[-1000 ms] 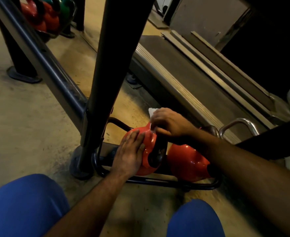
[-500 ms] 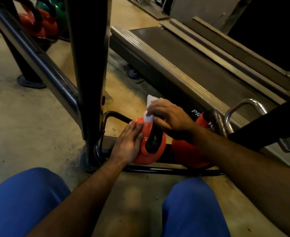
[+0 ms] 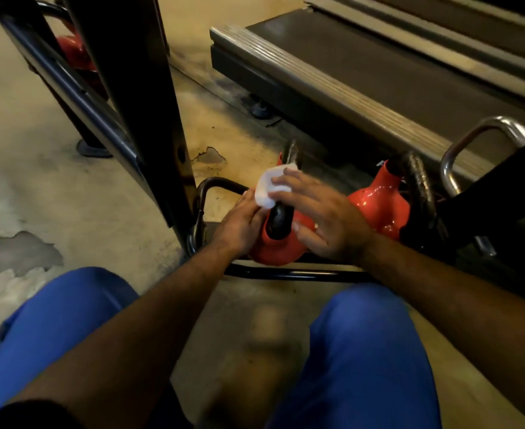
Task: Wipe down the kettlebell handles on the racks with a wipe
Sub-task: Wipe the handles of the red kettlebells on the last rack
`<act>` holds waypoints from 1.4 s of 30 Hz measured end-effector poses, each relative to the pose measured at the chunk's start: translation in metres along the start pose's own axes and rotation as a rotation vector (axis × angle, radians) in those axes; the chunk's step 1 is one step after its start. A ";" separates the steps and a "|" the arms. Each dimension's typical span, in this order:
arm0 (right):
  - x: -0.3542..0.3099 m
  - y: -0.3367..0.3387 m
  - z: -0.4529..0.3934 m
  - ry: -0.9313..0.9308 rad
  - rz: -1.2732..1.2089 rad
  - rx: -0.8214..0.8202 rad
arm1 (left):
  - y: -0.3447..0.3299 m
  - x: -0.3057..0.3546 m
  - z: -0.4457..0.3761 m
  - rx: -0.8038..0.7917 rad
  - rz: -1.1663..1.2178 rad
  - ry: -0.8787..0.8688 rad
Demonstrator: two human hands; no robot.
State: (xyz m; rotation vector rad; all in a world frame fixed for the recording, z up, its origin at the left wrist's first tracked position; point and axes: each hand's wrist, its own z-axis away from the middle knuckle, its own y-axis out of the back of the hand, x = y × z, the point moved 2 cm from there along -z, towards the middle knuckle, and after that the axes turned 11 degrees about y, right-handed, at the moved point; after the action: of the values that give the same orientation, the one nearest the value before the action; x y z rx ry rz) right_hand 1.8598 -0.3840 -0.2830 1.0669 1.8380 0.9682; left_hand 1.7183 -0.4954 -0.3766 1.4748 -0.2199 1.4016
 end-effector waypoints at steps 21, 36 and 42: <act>-0.033 -0.065 0.047 0.092 0.201 0.104 | 0.006 0.026 0.034 -0.162 0.147 0.095; -0.056 -0.098 0.014 -0.292 -0.107 0.572 | -0.008 0.023 0.026 -0.034 0.151 0.243; -0.038 -0.074 -0.014 -0.418 -0.297 0.772 | -0.001 0.030 0.023 -0.057 0.135 0.181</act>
State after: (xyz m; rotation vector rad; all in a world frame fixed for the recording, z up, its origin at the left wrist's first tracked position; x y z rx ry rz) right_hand 1.8368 -0.4476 -0.3334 1.2562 1.9539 -0.1762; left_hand 1.7426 -0.4976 -0.3479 1.2980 -0.2466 1.6147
